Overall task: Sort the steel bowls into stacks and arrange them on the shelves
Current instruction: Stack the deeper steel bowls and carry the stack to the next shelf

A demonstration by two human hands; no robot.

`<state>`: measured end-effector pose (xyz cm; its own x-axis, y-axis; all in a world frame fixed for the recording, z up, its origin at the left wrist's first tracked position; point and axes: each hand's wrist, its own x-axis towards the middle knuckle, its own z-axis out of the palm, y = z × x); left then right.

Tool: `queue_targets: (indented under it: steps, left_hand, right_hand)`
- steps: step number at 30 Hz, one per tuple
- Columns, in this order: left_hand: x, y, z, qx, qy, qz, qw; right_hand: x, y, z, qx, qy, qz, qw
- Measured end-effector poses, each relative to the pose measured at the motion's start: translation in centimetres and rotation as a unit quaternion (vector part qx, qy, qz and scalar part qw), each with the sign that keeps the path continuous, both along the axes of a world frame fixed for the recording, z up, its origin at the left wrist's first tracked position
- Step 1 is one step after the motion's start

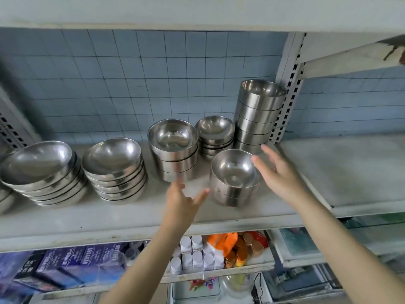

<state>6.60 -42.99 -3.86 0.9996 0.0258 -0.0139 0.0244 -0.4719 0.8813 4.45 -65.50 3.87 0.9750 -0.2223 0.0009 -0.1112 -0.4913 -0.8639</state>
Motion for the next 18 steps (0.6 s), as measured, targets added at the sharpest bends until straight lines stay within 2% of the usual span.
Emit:
queue_targets:
  steps: [2, 5, 9, 14, 18]
  left_hand:
    - [0.0, 1.8, -0.5, 0.000, -0.027, 0.066, 0.997]
    - [1.2, 3.1, -0.6, -0.019, -0.044, 0.076, 0.996]
    - [3.6, 2.9, -0.8, -0.059, -0.085, 0.060, 0.993]
    - [5.7, 3.0, -1.5, -0.136, -0.073, 0.068, 0.986]
    - [6.2, 3.3, -2.0, -0.149, -0.099, 0.074, 0.981]
  right_hand:
    - [0.8, 1.3, 2.0, -0.054, -0.062, 0.048, 0.995]
    - [4.2, 4.3, 4.5, -0.157, -0.080, 0.154, 0.972]
    - [9.6, 8.8, 6.8, -0.303, -0.055, 0.290, 0.906]
    - [14.1, 11.6, 6.4, -0.371, 0.004, 0.341, 0.864]
    - [15.0, 11.8, 6.3, -0.384, 0.026, 0.332, 0.861]
